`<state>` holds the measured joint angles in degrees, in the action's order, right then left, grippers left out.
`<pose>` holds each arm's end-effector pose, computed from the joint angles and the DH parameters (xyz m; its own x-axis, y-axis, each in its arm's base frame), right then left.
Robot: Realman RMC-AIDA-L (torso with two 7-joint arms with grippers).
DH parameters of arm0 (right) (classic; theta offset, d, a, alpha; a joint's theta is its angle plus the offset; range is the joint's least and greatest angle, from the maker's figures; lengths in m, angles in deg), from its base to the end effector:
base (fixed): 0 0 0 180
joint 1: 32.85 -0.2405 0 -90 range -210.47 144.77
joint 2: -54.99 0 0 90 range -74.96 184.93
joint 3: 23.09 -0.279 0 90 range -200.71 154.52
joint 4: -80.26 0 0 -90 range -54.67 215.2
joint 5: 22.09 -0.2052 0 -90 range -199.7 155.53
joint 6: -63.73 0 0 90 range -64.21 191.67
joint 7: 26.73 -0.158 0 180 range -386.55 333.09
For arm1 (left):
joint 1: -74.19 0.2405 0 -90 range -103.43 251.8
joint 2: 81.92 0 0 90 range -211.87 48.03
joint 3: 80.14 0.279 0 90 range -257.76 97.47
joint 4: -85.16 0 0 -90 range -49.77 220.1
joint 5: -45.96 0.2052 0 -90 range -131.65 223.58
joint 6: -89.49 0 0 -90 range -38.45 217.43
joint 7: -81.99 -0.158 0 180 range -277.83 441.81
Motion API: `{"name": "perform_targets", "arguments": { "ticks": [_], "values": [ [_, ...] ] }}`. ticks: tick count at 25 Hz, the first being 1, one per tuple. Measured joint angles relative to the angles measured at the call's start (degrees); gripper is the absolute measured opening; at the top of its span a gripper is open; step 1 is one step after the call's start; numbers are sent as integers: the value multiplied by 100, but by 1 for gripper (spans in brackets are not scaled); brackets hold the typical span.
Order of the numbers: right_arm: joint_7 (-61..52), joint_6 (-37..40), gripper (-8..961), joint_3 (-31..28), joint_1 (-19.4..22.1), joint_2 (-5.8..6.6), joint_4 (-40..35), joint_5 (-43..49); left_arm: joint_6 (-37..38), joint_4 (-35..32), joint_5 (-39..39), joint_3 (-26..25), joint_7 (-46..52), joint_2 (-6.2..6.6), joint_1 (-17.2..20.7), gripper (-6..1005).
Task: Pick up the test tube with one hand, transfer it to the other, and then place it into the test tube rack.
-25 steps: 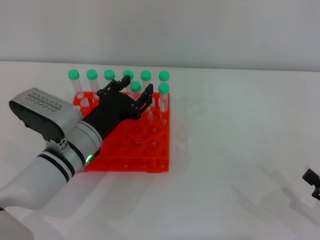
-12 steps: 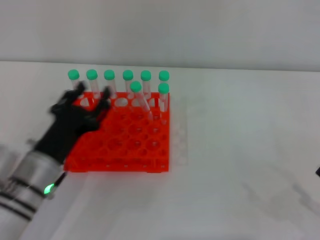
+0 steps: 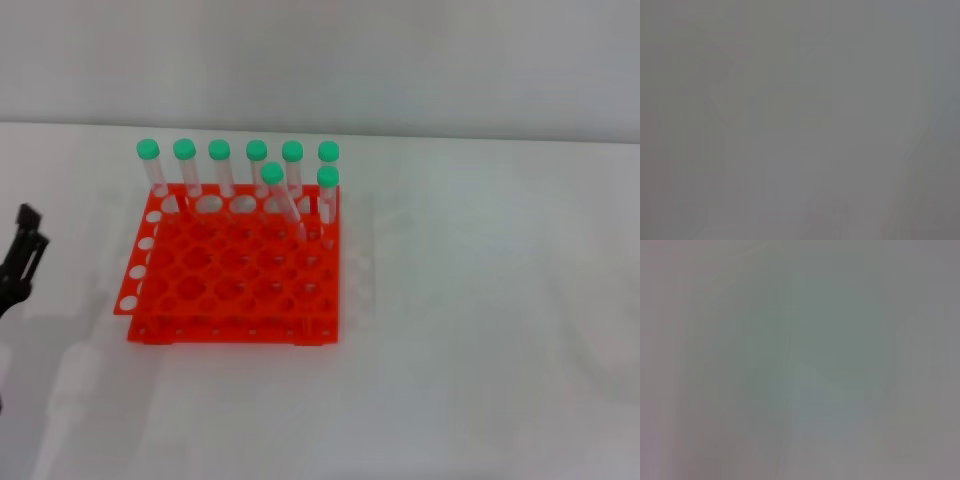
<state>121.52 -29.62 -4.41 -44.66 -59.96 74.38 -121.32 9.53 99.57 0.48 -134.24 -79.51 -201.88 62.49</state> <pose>0.3823 0.2454 0.0353 0.6151 0.1198 -0.7793 -0.7125 -0.3388 -0.6144 -0.3619 0.2767 -0.0031 0.4966 -0.1797 0.8492 0.8583 -0.0438 -0.5113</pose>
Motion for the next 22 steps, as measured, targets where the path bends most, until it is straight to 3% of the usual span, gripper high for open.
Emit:
{"name": "perform_targets", "arguments": {
  "ticks": [3,6,22],
  "values": [
    [264,166,876,-638,-4,-2,225,-1,-45,-164,-132,3,5,-3,29,881],
    [359,244,876,-913,-4,-2,279,1,-49,-211,-148,10,18,-15,71,881],
    [362,483,876,-987,7,-8,416,11,-34,-193,-157,321,92,-1,60,881]
  ]
}}
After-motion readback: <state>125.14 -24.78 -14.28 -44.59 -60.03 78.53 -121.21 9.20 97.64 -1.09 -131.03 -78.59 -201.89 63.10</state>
